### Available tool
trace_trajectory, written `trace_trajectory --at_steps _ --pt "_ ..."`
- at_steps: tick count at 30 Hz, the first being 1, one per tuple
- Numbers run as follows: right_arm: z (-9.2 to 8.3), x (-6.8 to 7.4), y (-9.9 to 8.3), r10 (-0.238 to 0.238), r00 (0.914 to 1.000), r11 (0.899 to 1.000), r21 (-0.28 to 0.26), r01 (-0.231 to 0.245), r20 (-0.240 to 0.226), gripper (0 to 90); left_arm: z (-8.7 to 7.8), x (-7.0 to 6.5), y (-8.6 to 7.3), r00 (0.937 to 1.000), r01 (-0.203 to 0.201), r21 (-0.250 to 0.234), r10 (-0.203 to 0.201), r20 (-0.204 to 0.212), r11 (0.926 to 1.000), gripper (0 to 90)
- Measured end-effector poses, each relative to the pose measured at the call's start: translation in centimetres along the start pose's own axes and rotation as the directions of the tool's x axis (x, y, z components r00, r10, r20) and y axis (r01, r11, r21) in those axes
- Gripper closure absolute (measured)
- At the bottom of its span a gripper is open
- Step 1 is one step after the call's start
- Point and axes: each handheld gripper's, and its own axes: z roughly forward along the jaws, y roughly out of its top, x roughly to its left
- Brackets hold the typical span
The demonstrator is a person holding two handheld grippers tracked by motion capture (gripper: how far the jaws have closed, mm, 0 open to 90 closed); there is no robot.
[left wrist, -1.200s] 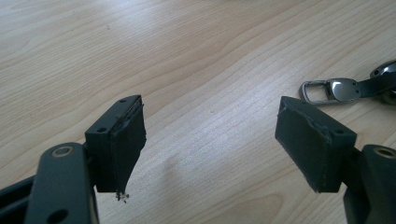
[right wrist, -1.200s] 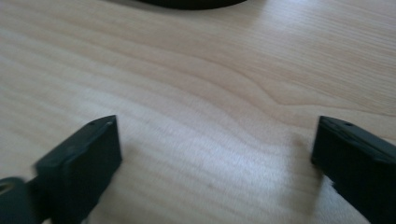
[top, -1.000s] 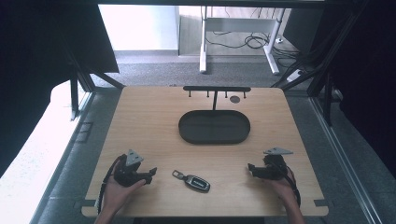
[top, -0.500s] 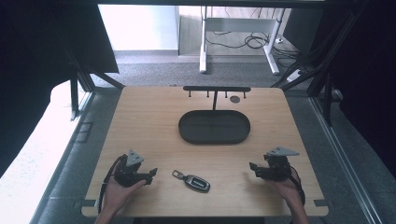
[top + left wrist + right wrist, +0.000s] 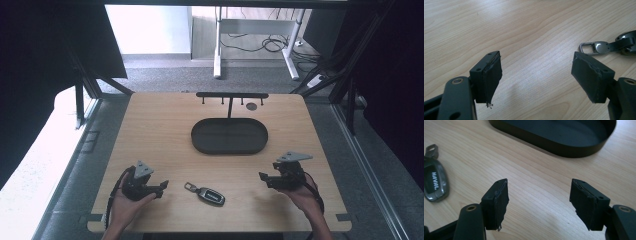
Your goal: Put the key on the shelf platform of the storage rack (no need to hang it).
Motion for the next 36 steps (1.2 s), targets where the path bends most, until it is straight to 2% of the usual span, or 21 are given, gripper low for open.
trace_trajectory --at_steps 2,3,5,6,11,16,18,19,23,36 --pt "0.0 0.2 0.2 -0.008 1.0000 1.000 0.005 0.008 -0.002 31.2 0.0 -0.1 0.0 1.0000 -0.002 -0.003 0.002 0.003 1.0000 24.7" --pt "0.1 0.9 0.7 -0.039 0.9992 0.999 0.022 0.039 -0.007 31.2 0.0 -0.1 0.0 1.0000 -0.003 -0.003 0.003 0.002 1.0000 24.7" --pt "0.2 1.1 0.8 -0.050 0.9987 0.998 0.027 0.051 -0.009 31.3 0.1 -0.2 0.0 1.0000 -0.007 0.000 0.007 0.005 1.0000 24.7" --pt "0.3 1.6 1.2 -0.081 0.9967 0.996 0.037 0.081 -0.011 31.3 0.1 -0.2 0.0 0.9999 -0.009 0.001 0.009 0.006 1.0000 24.7" --pt "0.6 2.3 1.8 -0.112 0.9936 0.992 0.050 0.113 -0.016 32.0 0.0 0.0 0.0 1.0000 -0.003 0.000 0.003 0.004 1.0000 24.7" --pt "1.0 3.0 2.4 -0.123 0.9916 0.990 0.058 0.125 -0.038 32.2 0.0 0.1 0.0 1.0000 0.002 -0.001 -0.002 0.009 1.0000 24.7" --pt "1.1 3.2 2.7 -0.130 0.9904 0.989 0.058 0.133 -0.045 32.2 -0.1 0.2 0.0 0.9990 0.019 -0.013 -0.018 0.040 0.9997 24.7" --pt "1.2 3.4 2.8 -0.133 0.9899 0.989 0.059 0.136 -0.049 32.2 -0.2 0.2 0.0 0.9989 0.023 -0.015 -0.022 0.040 0.9996 24.7" --pt "1.5 3.8 3.2 -0.145 0.9880 0.987 0.061 0.148 -0.052 32.1 -0.1 0.2 0.0 0.9997 0.014 -0.007 -0.014 0.018 0.9999 24.7" --pt "2.5 5.5 4.0 -0.183 0.9790 0.979 0.073 0.190 -0.090 32.4 0.0 0.1 -0.1 0.9999 0.008 -0.004 -0.008 0.011 1.0000 24.7"
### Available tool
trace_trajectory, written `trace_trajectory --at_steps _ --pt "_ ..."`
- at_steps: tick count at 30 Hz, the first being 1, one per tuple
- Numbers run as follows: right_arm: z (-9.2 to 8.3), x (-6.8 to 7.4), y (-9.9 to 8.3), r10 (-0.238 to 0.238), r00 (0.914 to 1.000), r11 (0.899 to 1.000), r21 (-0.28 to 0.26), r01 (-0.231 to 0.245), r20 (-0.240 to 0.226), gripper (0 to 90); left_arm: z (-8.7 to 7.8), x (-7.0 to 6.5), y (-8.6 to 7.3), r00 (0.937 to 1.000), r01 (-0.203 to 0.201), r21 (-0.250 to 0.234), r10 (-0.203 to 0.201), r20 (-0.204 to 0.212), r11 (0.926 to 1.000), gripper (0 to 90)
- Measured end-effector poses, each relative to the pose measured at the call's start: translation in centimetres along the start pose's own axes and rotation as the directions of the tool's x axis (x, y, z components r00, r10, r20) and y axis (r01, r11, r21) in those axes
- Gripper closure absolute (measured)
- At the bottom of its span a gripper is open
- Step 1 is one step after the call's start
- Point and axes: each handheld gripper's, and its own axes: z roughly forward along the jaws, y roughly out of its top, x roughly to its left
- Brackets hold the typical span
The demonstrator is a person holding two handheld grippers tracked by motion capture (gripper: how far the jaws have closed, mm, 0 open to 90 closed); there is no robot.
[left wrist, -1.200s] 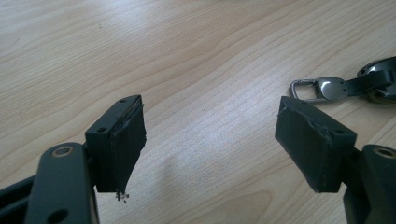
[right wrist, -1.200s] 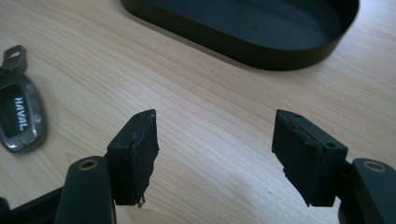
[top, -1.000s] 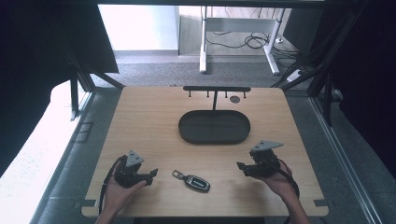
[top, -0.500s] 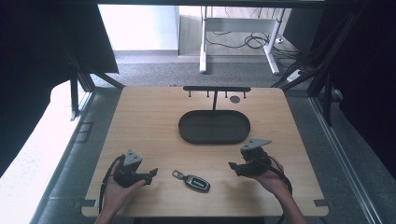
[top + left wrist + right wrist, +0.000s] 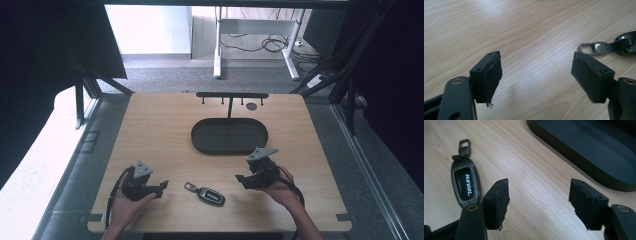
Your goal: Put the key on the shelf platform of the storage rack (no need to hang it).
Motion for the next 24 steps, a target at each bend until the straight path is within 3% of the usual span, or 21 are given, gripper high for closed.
trace_trajectory --at_steps 10,24 --pt "0.3 0.7 0.5 -0.017 0.9997 1.000 0.015 0.018 -0.019 32.4 0.1 -0.2 0.0 1.0000 -0.006 0.004 0.006 0.002 1.0000 24.7" --pt "1.0 2.9 1.6 -0.084 0.9951 0.996 0.034 0.086 -0.053 32.3 0.0 -0.2 0.0 1.0000 -0.004 -0.002 0.004 0.002 1.0000 24.7"
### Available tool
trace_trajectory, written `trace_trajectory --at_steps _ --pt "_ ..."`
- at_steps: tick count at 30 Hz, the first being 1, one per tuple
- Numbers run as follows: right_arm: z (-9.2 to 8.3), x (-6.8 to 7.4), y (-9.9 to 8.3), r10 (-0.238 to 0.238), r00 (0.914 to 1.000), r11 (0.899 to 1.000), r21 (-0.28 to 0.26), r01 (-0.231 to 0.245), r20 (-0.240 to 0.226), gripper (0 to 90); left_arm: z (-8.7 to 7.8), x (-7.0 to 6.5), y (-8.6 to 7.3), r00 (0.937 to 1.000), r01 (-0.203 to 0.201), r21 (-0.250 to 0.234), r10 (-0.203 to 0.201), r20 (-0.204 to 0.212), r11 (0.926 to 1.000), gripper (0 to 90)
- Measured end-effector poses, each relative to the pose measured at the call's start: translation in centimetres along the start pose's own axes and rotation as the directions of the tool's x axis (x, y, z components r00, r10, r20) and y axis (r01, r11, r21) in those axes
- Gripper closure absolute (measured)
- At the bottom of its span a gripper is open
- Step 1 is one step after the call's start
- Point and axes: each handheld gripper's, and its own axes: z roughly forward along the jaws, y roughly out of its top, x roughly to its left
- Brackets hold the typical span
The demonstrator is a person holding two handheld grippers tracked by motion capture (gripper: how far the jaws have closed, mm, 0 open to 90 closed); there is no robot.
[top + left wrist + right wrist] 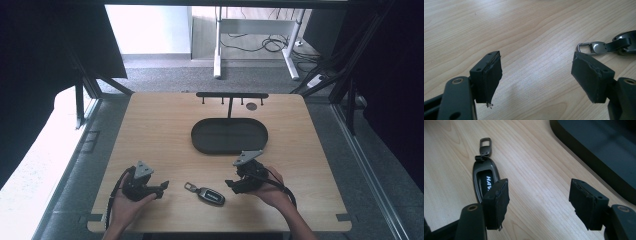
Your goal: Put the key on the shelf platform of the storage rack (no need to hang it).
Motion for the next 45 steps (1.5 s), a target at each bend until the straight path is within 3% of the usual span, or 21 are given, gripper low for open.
trace_trajectory --at_steps 21,45 --pt "1.9 2.5 1.3 -0.061 0.9966 0.997 0.037 0.063 -0.055 32.6 0.0 -0.1 0.0 1.0000 -0.004 -0.001 0.004 0.003 1.0000 24.7" --pt "3.9 5.0 2.4 -0.132 0.9841 0.986 0.084 0.142 -0.119 32.9 0.0 -0.1 0.0 1.0000 -0.004 -0.001 0.004 0.002 1.0000 24.7"
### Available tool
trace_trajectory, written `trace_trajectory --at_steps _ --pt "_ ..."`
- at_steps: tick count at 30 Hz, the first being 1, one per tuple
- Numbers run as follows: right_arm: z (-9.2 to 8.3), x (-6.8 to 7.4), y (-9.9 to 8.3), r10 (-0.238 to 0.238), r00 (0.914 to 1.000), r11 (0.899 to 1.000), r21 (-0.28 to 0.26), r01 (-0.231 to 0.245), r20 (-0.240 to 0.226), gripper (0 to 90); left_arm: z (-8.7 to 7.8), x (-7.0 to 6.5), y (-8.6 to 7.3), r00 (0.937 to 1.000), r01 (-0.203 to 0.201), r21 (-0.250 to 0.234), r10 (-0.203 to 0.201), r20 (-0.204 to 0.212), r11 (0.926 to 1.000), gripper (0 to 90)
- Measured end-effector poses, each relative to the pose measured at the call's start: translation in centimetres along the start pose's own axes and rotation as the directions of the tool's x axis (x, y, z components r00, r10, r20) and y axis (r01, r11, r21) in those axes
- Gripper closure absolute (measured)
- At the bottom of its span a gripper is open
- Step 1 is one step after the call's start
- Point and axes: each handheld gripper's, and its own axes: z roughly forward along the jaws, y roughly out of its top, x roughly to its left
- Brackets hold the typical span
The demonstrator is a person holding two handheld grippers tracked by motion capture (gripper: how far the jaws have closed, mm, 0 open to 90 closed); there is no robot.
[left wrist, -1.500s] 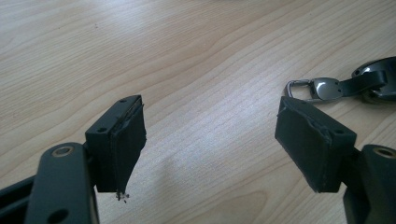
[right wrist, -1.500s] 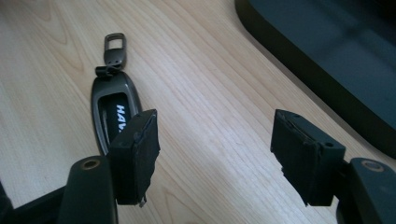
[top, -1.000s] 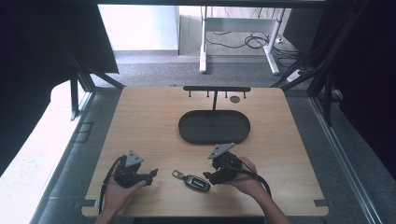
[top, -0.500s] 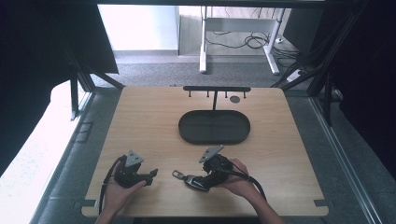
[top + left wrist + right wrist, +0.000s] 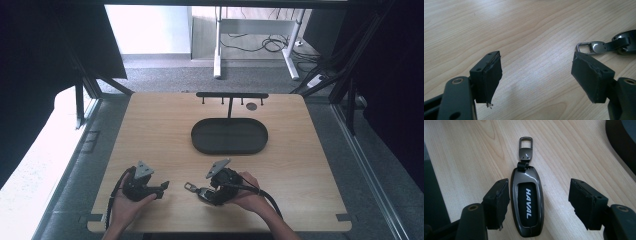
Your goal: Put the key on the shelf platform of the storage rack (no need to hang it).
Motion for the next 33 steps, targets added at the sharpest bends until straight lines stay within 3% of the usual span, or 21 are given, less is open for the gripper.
trace_trajectory --at_steps 7,18,29,33 --pt "0.6 0.3 0.3 -0.013 0.9998 1.000 0.014 0.013 -0.018 32.9 0.1 -0.1 0.0 1.0000 0.002 0.000 -0.002 0.001 1.0000 24.7" --pt "2.1 1.3 0.9 -0.050 0.9975 0.995 0.080 0.054 -0.050 33.8 0.0 0.1 0.0 1.0000 -0.004 0.006 0.004 0.003 1.0000 24.7" --pt "3.4 1.6 1.0 -0.064 0.9971 0.985 0.160 0.070 -0.040 36.1 -0.1 0.1 0.0 1.0000 -0.008 0.005 0.008 0.005 1.0000 24.7" --pt "3.8 1.4 1.1 -0.076 0.9963 0.976 0.200 0.082 -0.041 36.9 -0.1 0.2 0.1 0.9999 -0.012 0.004 0.012 0.006 0.9999 24.7"
